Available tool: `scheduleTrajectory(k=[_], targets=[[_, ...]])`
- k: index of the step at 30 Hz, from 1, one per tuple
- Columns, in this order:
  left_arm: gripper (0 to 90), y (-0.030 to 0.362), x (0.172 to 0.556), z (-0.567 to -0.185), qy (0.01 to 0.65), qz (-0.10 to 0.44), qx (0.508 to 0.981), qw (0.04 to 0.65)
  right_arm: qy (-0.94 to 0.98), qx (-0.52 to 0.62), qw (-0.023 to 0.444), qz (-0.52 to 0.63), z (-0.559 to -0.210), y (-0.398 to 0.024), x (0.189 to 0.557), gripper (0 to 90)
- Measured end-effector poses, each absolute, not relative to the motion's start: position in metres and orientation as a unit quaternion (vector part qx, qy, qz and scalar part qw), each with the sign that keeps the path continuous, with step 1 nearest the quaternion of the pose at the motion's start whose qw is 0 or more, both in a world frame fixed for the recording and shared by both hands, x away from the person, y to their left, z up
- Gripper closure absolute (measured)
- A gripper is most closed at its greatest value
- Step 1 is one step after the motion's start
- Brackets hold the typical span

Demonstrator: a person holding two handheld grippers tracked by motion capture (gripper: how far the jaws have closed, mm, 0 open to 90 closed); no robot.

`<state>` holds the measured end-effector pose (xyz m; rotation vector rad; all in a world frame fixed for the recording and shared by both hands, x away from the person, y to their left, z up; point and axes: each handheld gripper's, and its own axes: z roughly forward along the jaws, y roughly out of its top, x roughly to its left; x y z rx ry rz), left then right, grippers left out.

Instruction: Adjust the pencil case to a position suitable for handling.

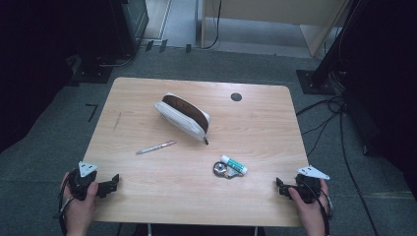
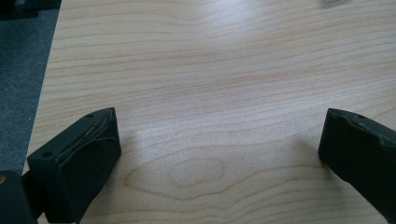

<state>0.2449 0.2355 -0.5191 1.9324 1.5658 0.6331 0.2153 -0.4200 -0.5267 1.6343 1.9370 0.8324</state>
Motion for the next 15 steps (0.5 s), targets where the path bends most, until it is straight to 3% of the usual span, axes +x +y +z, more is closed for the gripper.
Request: scheduleTrajectory(k=[7,11,15], targets=[[0.0,0.235,0.246,-0.519,0.585,0.236,0.722,0.284,0.698,0.603,0.237,0.305,-0.526,-0.422,0.215,0.1],[0.0,0.234,0.248,-0.519,0.584,0.235,0.724,0.282,0.679,0.614,0.241,0.322,-0.521,-0.424,0.211,14.9],[0.0,0.233,0.25,-0.519,0.585,0.236,0.723,0.283,0.673,0.611,0.234,0.345,-0.513,-0.425,0.208,14.6]])
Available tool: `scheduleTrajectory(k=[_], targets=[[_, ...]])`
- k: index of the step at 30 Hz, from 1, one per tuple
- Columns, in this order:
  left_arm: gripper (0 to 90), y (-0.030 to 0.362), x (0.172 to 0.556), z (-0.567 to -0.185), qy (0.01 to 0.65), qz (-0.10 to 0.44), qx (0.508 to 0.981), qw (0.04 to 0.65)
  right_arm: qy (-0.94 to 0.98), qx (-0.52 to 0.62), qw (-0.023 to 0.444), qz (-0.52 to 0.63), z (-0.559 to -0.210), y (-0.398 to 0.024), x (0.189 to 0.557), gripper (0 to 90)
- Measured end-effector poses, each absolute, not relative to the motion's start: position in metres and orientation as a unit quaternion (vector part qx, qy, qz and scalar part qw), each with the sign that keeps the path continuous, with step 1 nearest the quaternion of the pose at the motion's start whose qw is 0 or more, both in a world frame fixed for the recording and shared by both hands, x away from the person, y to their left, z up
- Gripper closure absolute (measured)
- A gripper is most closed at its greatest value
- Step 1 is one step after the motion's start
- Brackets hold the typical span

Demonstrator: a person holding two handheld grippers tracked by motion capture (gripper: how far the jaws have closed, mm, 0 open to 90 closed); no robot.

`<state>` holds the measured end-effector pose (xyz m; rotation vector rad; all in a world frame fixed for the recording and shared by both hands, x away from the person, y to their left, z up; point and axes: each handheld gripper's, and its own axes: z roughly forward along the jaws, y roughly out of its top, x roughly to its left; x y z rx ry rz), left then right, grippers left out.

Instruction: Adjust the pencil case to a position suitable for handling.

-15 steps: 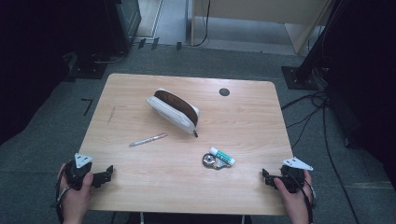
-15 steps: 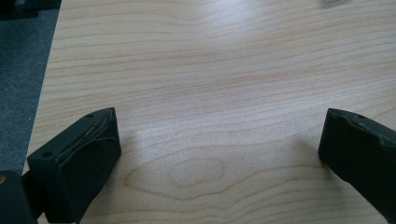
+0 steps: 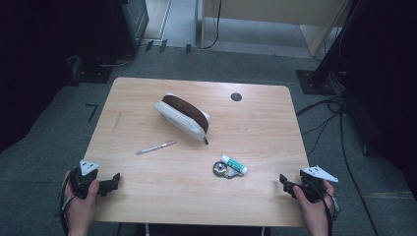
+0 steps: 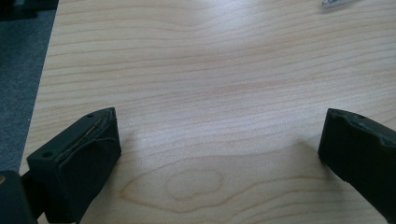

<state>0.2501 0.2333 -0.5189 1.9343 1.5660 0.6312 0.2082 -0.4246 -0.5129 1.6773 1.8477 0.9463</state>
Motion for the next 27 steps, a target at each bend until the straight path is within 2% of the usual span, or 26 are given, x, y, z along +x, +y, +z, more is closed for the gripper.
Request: scheduleTrajectory(k=[4,8,12,18,19,21,27], targets=[[0.0,0.233,0.251,-0.519,0.584,0.235,0.723,0.283,0.676,0.595,0.227,0.371,-0.495,-0.416,0.208,16.7],[0.0,0.233,0.252,-0.519,0.585,0.236,0.722,0.283,0.68,0.581,0.229,0.385,-0.478,-0.403,0.214,24.2],[0.0,0.233,0.253,-0.519,0.589,0.237,0.719,0.282,0.686,0.563,0.231,0.399,-0.461,-0.387,0.225,35.7],[0.0,0.233,0.254,-0.519,0.591,0.238,0.717,0.282,0.704,0.531,0.234,0.41,-0.44,-0.364,0.242,43.5],[0.0,0.232,0.255,-0.519,0.593,0.24,0.715,0.282,0.705,0.525,0.232,0.417,-0.433,-0.356,0.248,49.4],[0.0,0.232,0.256,-0.519,0.597,0.24,0.712,0.279,0.707,0.515,0.218,0.433,-0.427,-0.351,0.256,53.5],[0.0,0.231,0.258,-0.519,0.6,0.241,0.71,0.278,0.733,0.481,0.211,0.432,-0.415,-0.325,0.276,58.8]])
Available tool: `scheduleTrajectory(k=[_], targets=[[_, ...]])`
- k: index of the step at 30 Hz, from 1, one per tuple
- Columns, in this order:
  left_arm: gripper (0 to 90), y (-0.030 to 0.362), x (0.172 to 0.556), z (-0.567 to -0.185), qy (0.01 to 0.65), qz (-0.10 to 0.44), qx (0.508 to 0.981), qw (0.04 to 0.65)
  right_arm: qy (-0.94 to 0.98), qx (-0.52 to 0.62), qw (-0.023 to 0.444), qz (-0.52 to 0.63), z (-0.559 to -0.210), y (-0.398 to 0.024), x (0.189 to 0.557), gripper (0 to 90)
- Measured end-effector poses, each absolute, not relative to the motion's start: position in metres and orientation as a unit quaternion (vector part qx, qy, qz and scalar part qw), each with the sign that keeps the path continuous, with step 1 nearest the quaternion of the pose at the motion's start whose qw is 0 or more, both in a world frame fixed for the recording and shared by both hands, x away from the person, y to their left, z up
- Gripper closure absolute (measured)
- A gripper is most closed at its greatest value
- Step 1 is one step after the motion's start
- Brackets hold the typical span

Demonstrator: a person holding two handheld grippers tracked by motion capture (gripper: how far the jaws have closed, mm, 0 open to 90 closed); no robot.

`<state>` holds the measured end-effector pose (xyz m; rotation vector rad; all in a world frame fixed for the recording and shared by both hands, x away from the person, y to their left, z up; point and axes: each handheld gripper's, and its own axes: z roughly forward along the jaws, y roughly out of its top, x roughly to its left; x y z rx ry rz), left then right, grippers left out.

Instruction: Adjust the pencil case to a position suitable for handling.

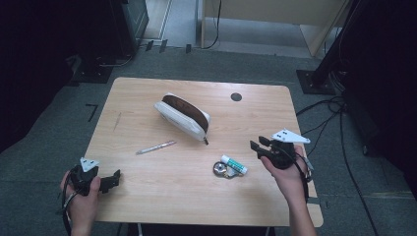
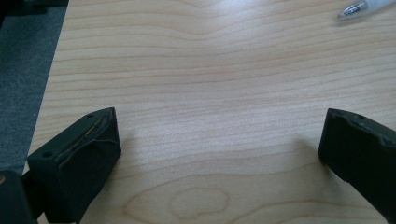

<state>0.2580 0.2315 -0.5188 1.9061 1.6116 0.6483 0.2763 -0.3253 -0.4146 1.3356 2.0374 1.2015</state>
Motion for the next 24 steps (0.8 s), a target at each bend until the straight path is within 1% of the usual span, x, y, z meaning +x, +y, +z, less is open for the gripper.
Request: scheduleTrajectory(k=[5,6,10,17,24], targets=[[0.0,0.231,0.26,-0.519,0.599,0.241,0.711,0.278,0.741,0.464,0.207,0.439,-0.41,-0.307,0.289,60.4],[0.0,0.231,0.26,-0.519,0.599,0.242,0.711,0.279,0.745,0.457,0.204,0.442,-0.408,-0.297,0.296,60.7],[0.0,0.231,0.26,-0.519,0.599,0.241,0.711,0.279,0.751,0.446,0.199,0.444,-0.409,-0.28,0.309,61.5],[0.0,0.231,0.26,-0.519,0.598,0.241,0.711,0.279,0.771,0.428,0.193,0.431,-0.415,-0.248,0.34,62.7],[0.0,0.231,0.26,-0.519,0.598,0.241,0.711,0.28,0.779,0.428,0.183,0.421,-0.426,-0.227,0.367,62.5]])
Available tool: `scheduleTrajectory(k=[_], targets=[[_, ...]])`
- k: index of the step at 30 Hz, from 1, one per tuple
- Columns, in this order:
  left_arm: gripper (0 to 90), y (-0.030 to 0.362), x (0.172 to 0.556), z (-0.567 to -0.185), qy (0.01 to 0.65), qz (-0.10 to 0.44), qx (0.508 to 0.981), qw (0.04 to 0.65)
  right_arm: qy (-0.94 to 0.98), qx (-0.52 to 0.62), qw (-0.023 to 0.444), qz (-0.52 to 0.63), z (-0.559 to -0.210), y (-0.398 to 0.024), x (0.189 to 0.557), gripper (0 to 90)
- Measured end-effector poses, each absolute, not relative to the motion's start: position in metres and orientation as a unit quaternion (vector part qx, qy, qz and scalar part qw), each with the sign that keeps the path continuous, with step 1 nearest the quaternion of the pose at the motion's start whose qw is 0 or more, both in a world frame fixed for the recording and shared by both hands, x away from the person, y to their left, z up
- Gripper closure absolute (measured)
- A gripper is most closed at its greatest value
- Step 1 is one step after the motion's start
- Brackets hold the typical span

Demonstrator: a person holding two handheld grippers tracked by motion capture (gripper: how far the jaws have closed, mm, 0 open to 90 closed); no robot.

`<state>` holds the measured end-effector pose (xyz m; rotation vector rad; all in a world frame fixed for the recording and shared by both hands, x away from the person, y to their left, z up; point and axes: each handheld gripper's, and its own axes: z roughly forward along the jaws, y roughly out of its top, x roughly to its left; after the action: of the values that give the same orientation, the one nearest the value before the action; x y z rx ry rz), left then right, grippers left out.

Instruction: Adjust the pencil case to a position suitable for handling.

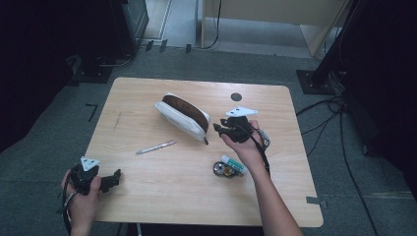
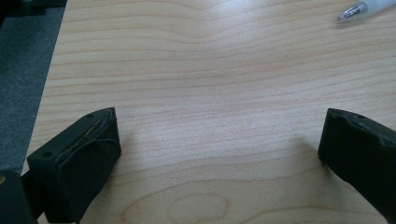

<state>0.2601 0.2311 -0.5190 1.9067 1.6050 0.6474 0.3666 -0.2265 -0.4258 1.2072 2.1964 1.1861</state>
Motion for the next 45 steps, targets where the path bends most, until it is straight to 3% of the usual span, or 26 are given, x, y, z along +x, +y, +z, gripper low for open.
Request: scheduleTrajectory(k=[12,15,18,19,20,22,25,45], targets=[[0.0,0.231,0.26,-0.519,0.598,0.241,0.711,0.279,0.786,0.451,0.173,0.385,-0.438,-0.197,0.404,53.5],[0.0,0.231,0.26,-0.519,0.598,0.241,0.711,0.28,0.781,0.469,0.132,0.392,-0.442,-0.196,0.412,48.1],[0.0,0.231,0.26,-0.519,0.596,0.241,0.713,0.278,0.788,0.466,0.136,0.379,-0.444,-0.191,0.414,50.7],[0.0,0.231,0.26,-0.519,0.596,0.241,0.714,0.278,0.794,0.461,0.135,0.372,-0.446,-0.189,0.416,59.5],[0.0,0.231,0.26,-0.519,0.595,0.24,0.714,0.278,0.794,0.461,0.135,0.372,-0.446,-0.189,0.416,59.5],[0.0,0.231,0.26,-0.519,0.595,0.24,0.715,0.278,0.793,0.462,0.124,0.376,-0.446,-0.189,0.416,72.1],[0.0,0.231,0.26,-0.519,0.595,0.24,0.715,0.279,0.795,0.46,0.121,0.377,-0.443,-0.19,0.412,76.1],[0.0,0.231,0.26,-0.519,0.594,0.239,0.716,0.279,0.809,0.437,0.085,0.384,-0.44,-0.206,0.346,73.3]])
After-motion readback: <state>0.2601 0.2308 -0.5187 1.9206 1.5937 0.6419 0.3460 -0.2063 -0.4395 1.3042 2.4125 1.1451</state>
